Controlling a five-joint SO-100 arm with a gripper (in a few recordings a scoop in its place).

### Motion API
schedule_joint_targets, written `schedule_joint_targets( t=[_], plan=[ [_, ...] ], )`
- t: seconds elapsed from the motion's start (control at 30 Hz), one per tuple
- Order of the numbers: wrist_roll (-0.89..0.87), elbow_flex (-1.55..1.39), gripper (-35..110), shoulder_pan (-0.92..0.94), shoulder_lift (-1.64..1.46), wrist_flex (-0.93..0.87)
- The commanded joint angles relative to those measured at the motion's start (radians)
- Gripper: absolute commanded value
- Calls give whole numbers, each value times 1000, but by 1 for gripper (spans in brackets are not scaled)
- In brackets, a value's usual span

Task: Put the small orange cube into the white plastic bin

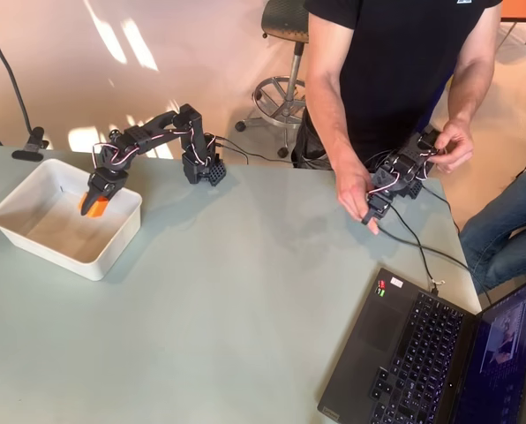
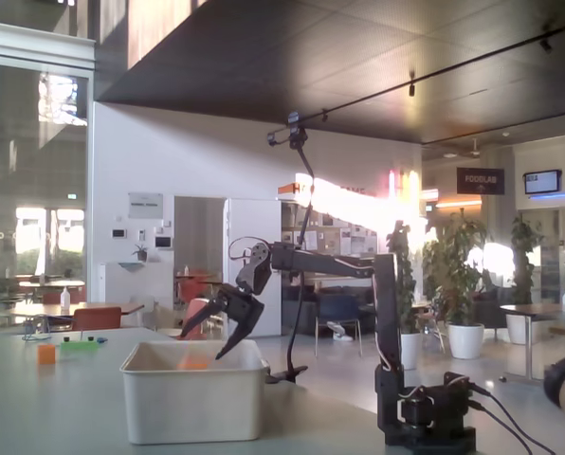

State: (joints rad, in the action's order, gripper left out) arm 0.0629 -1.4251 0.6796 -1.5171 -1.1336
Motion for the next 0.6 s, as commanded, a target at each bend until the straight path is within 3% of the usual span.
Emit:
schedule_joint_targets(
  t=[0.0, 0.13, 0.37, 0.57],
  plan=[
    [8, 41, 55, 2, -21, -44],
    [5, 41, 60, 3, -55, -48],
    [2, 28, 60, -48, -373, -72],
    [-49, 28, 60, -224, -649, -350]
  ],
)
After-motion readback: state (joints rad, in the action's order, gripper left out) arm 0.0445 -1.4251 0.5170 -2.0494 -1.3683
